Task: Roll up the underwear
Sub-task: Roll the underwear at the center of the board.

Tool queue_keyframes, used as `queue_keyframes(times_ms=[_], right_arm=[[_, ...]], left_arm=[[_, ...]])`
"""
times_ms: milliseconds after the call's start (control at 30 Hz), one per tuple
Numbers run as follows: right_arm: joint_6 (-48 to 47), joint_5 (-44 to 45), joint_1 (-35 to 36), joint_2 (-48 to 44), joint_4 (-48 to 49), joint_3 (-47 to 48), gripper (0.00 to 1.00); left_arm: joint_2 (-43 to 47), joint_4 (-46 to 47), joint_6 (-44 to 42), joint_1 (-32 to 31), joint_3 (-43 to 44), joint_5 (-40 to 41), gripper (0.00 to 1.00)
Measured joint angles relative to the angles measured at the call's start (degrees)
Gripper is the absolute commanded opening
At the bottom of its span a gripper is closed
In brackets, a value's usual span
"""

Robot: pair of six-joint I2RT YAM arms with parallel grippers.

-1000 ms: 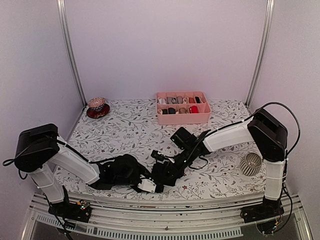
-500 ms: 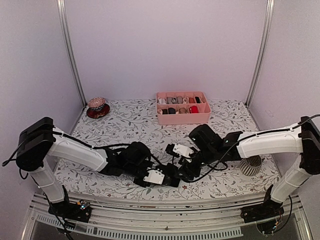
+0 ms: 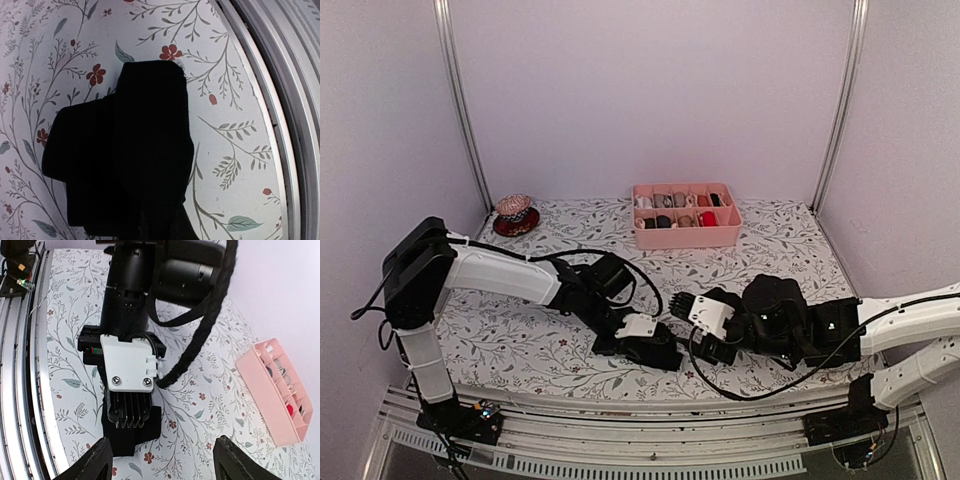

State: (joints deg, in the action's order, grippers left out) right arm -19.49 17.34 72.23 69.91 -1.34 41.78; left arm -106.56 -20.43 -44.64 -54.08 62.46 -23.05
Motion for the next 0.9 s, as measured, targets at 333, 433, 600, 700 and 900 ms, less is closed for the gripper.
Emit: queue_keyframes(times_ms=[333, 433, 600, 700, 900], right_arm=[[-7.69, 5.68, 8.24, 6.1, 8.33, -1.25, 0.69], [-8.76, 8.11, 8.35, 15.74, 8.11, 1.75, 0.7], [-9.25, 10.1, 7.58, 25.11, 7.41, 4.26, 0.7], [-8.83, 10.25, 5.9, 28.41, 6.34, 6.12, 0.68], [-7.41, 9.7, 3.06, 34.05, 3.82, 10.05, 0.53]], left_arm=[[-7.06, -9.62, 1.27, 4.44, 8.0, -11.65, 0.02], [-8.28, -11.3, 1.31, 5.22, 9.14, -14.08, 0.03], [-10.47, -13.81, 1.36, 6.03, 11.28, -17.35, 0.04], [-11.21, -14.64, 1.4, 6.34, 11.91, -18.78, 0.04], [-11.98, -15.58, 1.42, 6.93, 12.52, -20.41, 0.05]])
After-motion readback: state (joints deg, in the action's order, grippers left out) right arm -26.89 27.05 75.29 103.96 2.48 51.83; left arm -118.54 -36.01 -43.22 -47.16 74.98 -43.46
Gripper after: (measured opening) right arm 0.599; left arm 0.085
